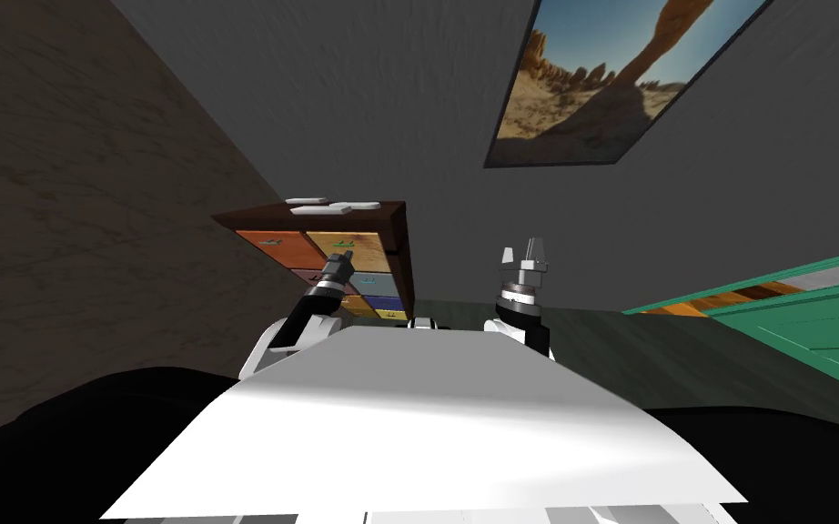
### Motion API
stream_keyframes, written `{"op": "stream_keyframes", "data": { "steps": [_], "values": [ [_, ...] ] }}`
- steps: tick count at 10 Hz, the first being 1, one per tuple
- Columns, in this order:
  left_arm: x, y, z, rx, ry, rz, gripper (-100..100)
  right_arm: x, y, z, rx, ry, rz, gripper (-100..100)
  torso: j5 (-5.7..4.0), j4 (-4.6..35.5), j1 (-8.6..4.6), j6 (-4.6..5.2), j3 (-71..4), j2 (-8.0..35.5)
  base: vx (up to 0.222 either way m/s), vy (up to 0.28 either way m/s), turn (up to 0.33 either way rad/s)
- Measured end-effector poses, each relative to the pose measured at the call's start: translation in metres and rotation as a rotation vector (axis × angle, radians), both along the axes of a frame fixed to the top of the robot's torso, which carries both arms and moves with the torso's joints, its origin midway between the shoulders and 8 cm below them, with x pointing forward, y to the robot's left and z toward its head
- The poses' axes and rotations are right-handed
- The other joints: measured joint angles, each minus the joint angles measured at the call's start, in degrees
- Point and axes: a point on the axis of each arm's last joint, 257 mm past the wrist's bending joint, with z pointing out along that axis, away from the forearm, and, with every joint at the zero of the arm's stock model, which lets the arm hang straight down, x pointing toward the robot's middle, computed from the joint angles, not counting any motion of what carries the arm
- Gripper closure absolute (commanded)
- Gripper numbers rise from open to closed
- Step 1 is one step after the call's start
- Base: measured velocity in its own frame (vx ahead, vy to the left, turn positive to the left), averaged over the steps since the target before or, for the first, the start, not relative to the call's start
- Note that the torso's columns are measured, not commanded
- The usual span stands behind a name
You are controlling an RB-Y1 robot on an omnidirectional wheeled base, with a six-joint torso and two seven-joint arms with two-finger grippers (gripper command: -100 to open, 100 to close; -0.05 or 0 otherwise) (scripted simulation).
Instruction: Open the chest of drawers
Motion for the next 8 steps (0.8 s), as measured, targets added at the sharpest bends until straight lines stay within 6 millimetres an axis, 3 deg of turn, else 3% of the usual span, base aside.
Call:
{"op": "stream_keyframes", "data": {
  "steps": [3, 4, 8],
  "values": [
    [-0.011, -0.013, -0.002, -0.003, -0.002, -0.026, 100, 0.000, 0.000, 0.000, 0.000, 0.000, 0.000, 0, 0.00, 0.01, 0.01, 0.00, 0.02, 0.03, 0.030, 0.007, 0.065],
    [-0.011, -0.014, -0.001, -0.003, -0.003, -0.028, -100, 0.000, 0.000, 0.000, 0.000, 0.000, 0.000, 0, 0.00, 0.01, 0.00, 0.02, 0.03, 0.06, 0.001, -0.001, -0.015],
    [0.000, 0.007, -0.037, -0.011, 0.072, -0.005, -100, 0.000, 0.000, 0.000, 0.000, 0.000, 0.000, 0, 0.00, 0.00, 0.00, 0.00, 0.01, 0.02, -0.008, -0.004, -0.025]
  ]
}}
